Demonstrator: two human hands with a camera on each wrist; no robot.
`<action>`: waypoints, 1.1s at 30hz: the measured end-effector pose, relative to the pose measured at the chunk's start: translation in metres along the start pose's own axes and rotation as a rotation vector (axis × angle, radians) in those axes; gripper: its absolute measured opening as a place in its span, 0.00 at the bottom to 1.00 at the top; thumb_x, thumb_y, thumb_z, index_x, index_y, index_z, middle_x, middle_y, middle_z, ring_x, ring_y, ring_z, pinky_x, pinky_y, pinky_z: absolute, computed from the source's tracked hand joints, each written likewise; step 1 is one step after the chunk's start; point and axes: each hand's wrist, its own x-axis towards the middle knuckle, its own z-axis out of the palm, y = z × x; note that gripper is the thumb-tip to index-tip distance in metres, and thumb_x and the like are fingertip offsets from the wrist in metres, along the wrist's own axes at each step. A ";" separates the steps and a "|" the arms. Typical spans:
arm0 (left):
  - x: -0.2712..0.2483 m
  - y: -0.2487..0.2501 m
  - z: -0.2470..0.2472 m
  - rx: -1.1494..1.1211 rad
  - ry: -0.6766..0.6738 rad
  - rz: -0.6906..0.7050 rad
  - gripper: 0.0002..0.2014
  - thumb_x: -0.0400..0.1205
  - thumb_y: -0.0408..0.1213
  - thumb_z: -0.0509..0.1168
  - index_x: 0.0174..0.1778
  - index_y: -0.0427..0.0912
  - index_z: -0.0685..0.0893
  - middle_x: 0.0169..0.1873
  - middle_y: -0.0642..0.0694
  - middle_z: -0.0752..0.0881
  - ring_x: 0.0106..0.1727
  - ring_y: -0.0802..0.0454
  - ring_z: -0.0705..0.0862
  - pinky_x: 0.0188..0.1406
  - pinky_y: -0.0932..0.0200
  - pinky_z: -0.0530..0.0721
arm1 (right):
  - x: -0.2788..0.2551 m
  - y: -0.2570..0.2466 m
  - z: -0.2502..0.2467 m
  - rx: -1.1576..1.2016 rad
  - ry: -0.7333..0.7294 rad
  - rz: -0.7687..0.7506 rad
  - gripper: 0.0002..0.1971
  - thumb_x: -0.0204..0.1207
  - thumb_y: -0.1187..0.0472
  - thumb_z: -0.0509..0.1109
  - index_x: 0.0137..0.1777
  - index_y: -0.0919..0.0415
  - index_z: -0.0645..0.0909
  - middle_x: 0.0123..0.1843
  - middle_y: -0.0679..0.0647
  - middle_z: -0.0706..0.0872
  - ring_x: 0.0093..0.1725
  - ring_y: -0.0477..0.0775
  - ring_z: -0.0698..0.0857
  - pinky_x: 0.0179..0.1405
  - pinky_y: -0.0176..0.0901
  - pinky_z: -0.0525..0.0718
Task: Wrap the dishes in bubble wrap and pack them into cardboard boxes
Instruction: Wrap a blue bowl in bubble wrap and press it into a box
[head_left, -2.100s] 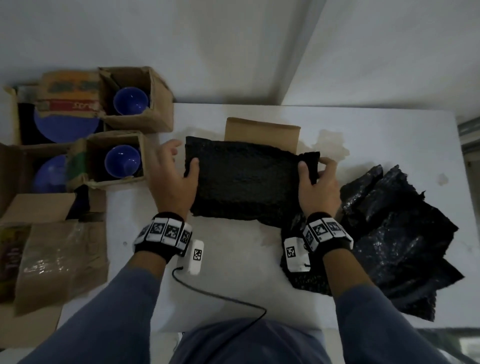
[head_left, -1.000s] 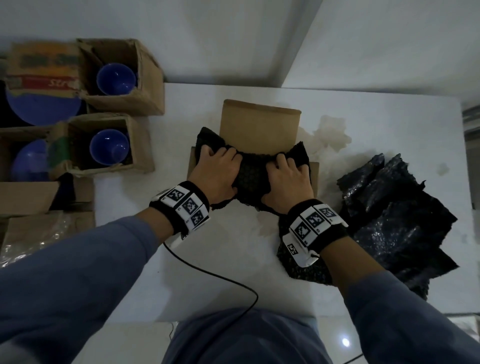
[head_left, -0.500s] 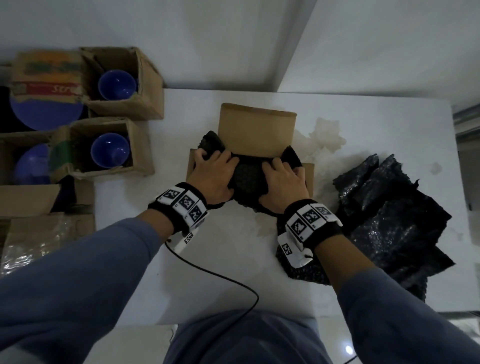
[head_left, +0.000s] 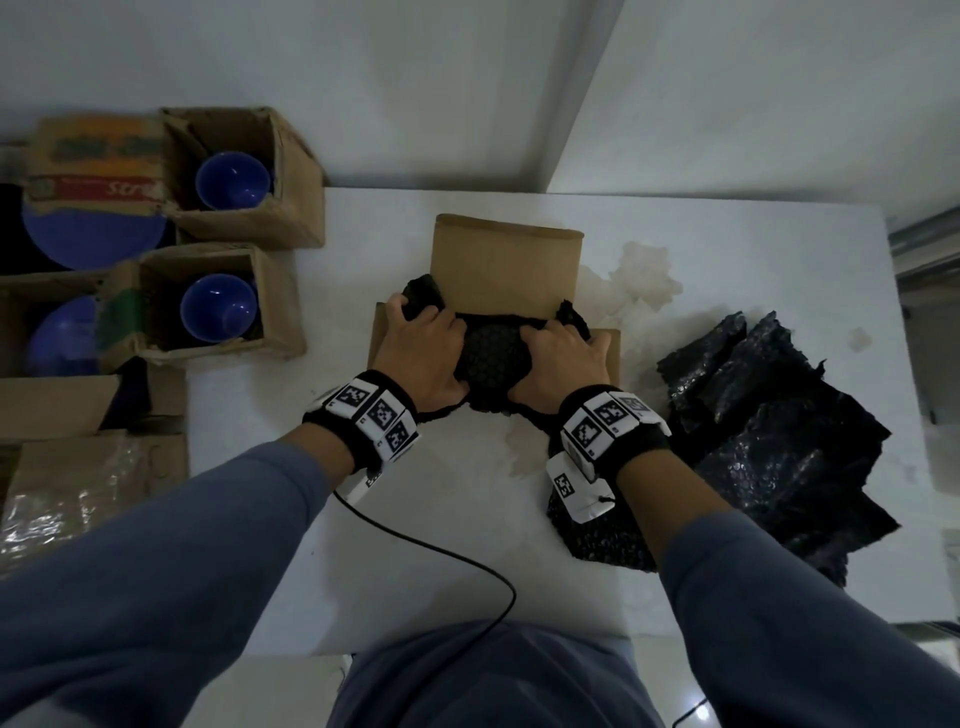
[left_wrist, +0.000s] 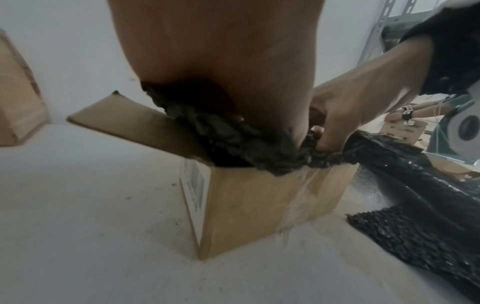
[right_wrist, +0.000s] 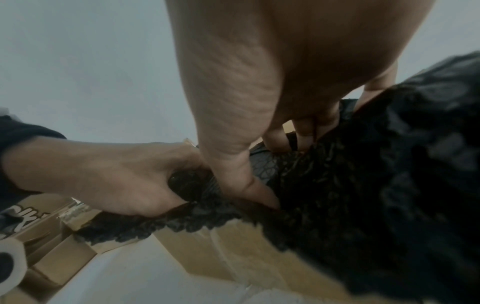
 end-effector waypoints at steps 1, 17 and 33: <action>0.000 -0.001 0.000 -0.015 -0.009 -0.003 0.25 0.70 0.58 0.66 0.55 0.43 0.83 0.50 0.48 0.83 0.55 0.47 0.80 0.65 0.38 0.55 | 0.000 -0.001 -0.001 0.005 -0.005 0.003 0.21 0.65 0.48 0.72 0.58 0.50 0.79 0.57 0.53 0.81 0.62 0.58 0.78 0.64 0.64 0.65; -0.004 -0.001 0.008 -0.055 0.025 0.028 0.28 0.71 0.55 0.68 0.64 0.43 0.82 0.54 0.46 0.84 0.55 0.44 0.81 0.65 0.35 0.61 | -0.016 0.002 -0.001 -0.066 0.026 -0.063 0.38 0.68 0.42 0.71 0.76 0.55 0.67 0.64 0.54 0.80 0.66 0.59 0.78 0.66 0.66 0.67; -0.005 -0.020 0.000 -0.187 -0.030 0.108 0.29 0.77 0.55 0.68 0.74 0.52 0.75 0.54 0.52 0.85 0.60 0.50 0.81 0.76 0.31 0.43 | -0.006 0.007 -0.022 -0.124 -0.057 -0.068 0.15 0.68 0.51 0.75 0.50 0.54 0.79 0.46 0.52 0.81 0.52 0.59 0.82 0.60 0.56 0.70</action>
